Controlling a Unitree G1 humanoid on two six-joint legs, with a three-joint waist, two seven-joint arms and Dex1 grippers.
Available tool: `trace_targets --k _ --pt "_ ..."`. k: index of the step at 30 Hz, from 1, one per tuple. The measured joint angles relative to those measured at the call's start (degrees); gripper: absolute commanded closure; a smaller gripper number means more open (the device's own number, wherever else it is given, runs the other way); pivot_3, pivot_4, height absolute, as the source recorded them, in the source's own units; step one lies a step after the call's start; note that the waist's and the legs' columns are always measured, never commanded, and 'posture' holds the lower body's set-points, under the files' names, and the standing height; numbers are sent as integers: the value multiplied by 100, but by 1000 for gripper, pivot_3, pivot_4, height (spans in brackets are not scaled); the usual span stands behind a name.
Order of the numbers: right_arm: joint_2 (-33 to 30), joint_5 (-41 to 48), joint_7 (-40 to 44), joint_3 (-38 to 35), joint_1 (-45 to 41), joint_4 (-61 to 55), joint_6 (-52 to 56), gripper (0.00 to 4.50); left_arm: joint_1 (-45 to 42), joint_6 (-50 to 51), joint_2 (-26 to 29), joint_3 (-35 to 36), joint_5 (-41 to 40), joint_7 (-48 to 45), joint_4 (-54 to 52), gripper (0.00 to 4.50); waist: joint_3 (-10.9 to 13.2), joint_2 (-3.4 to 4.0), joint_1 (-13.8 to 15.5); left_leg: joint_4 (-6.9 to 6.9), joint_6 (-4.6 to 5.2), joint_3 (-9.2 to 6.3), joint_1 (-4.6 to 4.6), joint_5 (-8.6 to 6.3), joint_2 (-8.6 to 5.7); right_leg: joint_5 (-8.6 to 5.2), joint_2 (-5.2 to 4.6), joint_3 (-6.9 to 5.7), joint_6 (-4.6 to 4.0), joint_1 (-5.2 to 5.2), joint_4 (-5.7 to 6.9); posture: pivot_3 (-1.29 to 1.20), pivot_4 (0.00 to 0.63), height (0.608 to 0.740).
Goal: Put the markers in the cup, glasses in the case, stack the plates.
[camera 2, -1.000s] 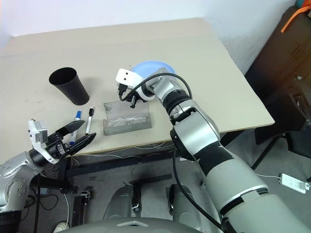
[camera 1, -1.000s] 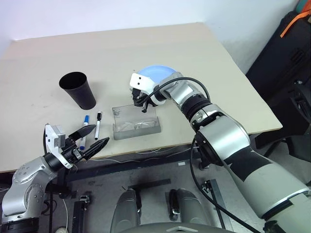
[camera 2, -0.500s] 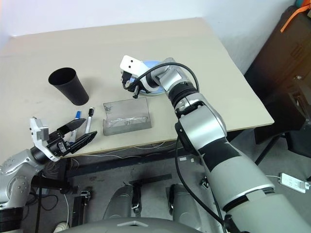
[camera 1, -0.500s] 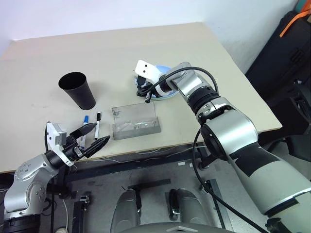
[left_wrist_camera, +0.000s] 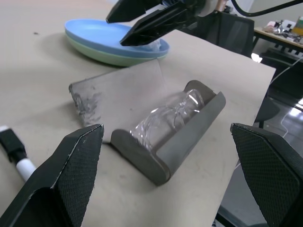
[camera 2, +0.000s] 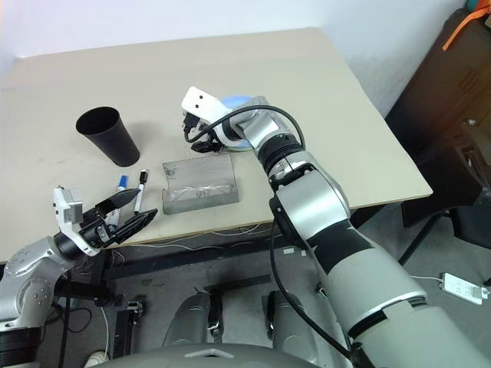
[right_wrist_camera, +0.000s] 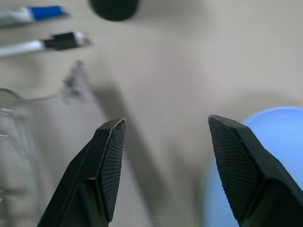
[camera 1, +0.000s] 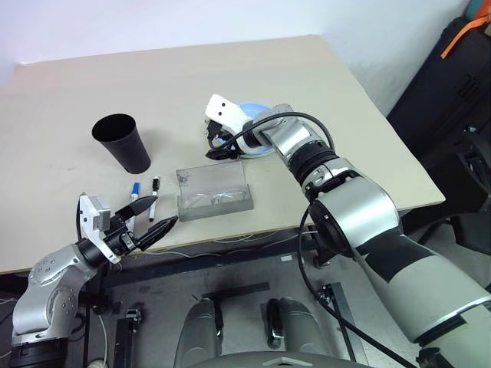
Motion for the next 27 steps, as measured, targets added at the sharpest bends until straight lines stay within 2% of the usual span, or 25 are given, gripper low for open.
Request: trace_targets --k 6,22,24,25,27 --pt "108 -13 538 56 1 0 163 1502 86 -7 1 9 -3 1 -1 0 0 0 3 1 -1 -1 0 0 0 0 0 0 -1 0 1 0 150 738" --pt "271 -510 136 433 176 198 98 1502 199 -16 1 16 -5 33 -121 0 0 0 -1 0 -1 -1 0 0 1 1 0 0 -2 -2 2 0 150 738" --pt "271 -550 113 457 176 199 96 1673 201 -18 1 17 -6 43 -143 0 0 0 1 0 -1 -1 0 0 1 1 0 0 -2 -2 1 0 150 738" --pt "271 -564 94 474 175 199 85 2077 205 -20 1 17 -6 56 -152 0 0 0 5 1 -1 -1 0 -1 1 1 0 0 -2 -1 1 0 150 738" --pt "259 -633 96 503 159 197 14 2535 215 -24 0 17 -6 77 -155 0 0 -1 0 0 -1 0 0 -1 1 0 0 1 -2 -1 0 0 150 738"
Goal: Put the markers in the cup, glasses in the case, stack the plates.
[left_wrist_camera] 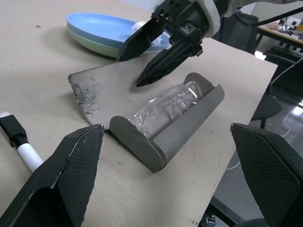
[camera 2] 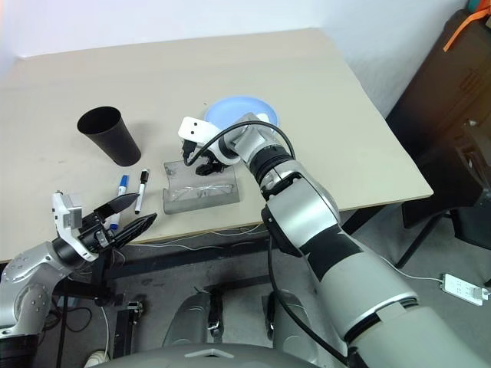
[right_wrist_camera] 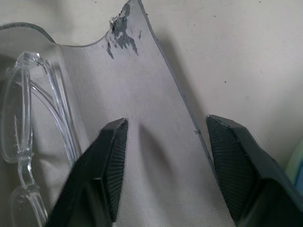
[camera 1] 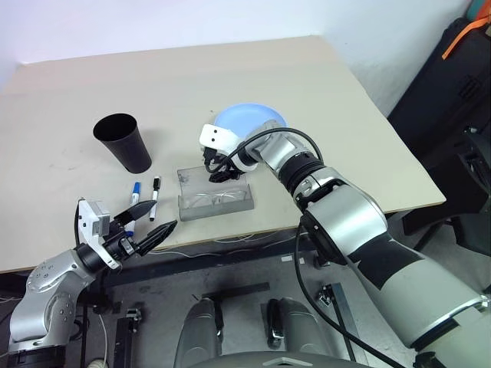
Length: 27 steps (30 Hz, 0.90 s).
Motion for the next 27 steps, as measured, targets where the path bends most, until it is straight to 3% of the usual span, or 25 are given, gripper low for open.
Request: trace_targets --k 3,10,11,15,17,27 --pt "-39 -123 -2 99 -33 -8 -148 3485 16 -3 0 0 0 39 0 0 0 0 0 -2 0 0 1 0 0 0 0 0 0 0 0 0 150 738" --pt "-59 -377 60 303 -52 -13 -441 3485 28 -8 -2 -2 -1 44 -4 0 -1 -1 -8 -1 -11 -4 8 -7 1 -3 2 0 -15 3 4 0 150 738" --pt "-62 -396 64 329 -52 -13 -460 3817 28 -8 -2 -2 -1 44 -4 0 -1 -1 -3 0 -13 -4 8 -8 1 -5 2 0 -20 4 4 0 150 738" --pt "-59 -427 166 348 -82 -33 -499 4432 23 -8 -2 -4 -1 45 -4 0 -1 -2 -9 -3 -17 -3 54 -10 2 -7 2 0 -24 37 0 0 150 738" --pt "-52 -428 168 351 -81 -31 -502 4495 7 -11 -2 -4 -1 48 -4 0 -1 -1 -15 -15 -20 -3 90 -12 5 -12 2 0 -29 45 -13 0 150 738" --pt "-62 -412 134 264 -85 -31 -569 4495 28 -12 -22 -12 4 47 -4 0 0 0 -25 -21 -20 -23 90 -13 14 3 -2 -27 -61 37 -15 0 150 738"
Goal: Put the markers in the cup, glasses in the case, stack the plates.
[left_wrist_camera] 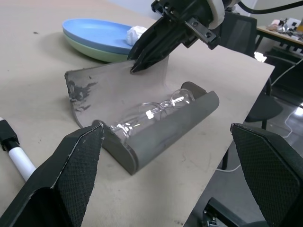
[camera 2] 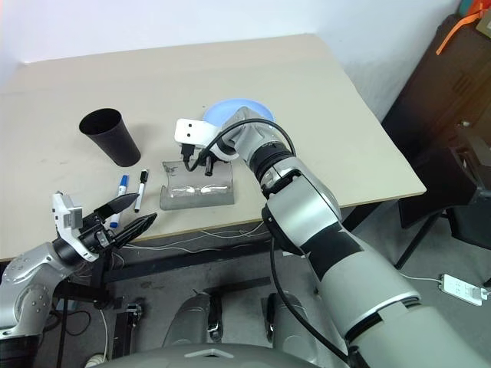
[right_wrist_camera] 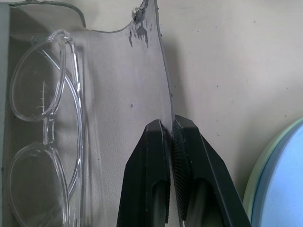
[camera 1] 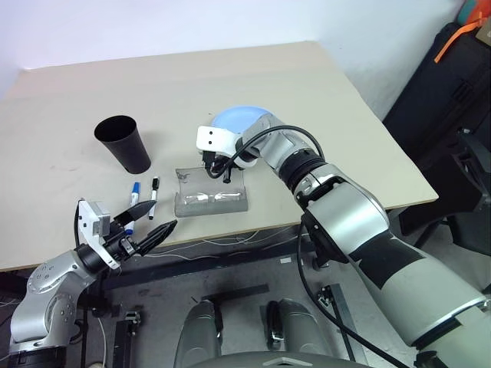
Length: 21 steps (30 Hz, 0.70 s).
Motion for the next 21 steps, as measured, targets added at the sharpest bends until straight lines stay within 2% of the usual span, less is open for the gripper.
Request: trace_targets --k 16,21 --pt "-79 249 427 -171 -73 -19 -123 4495 -57 -1 0 -39 18 -27 2 0 3 1 -99 -5 1 7 -16 0 0 -1 1 3 -1 -6 -10 0 150 738" --pt "-190 316 605 -173 -108 -222 -124 4495 -116 -1 0 -47 60 -66 10 0 4 0 -103 -5 2 8 -46 1 -1 6 4 5 -11 -17 -9 0 150 738"
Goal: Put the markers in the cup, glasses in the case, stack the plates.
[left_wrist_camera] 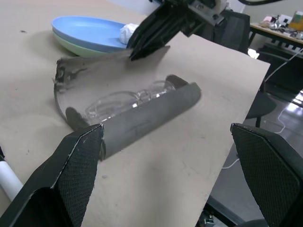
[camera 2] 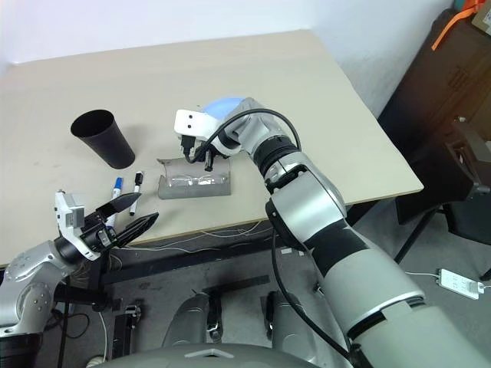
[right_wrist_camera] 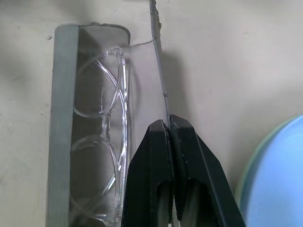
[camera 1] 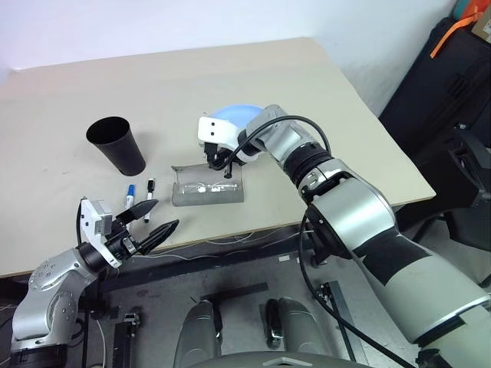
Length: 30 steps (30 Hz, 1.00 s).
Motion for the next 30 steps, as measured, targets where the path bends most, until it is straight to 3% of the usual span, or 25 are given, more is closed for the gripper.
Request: trace_targets --k 6,12,20,24,30 --pt "-89 133 290 1 40 -432 32 4495 -45 0 0 -2 27 -55 36 0 -1 -1 2 10 11 3 -52 16 -1 11 7 4 26 -50 16 0 150 738" --pt "-185 181 462 84 605 -1052 220 4495 -164 1 5 -6 36 -86 127 0 -1 -2 14 10 -1 4 -52 24 -1 9 11 9 31 -50 16 0 150 738" --pt "-212 175 -18 151 884 -1359 230 4495 -245 3 8 -33 50 -157 185 0 -2 -2 10 10 -4 0 -49 24 2 9 19 12 29 -52 22 0 150 738" --pt "-286 181 -88 161 976 -1450 238 3477 -258 4 8 -121 68 -166 189 0 -2 -3 14 12 -5 -1 -49 25 2 10 18 12 28 -52 22 0 150 738" --pt "-419 206 43 175 1142 -1842 487 1376 -257 4 8 -134 74 -165 194 0 -2 -3 5 10 -5 0 -50 27 3 11 28 26 29 -62 25 0 150 738"
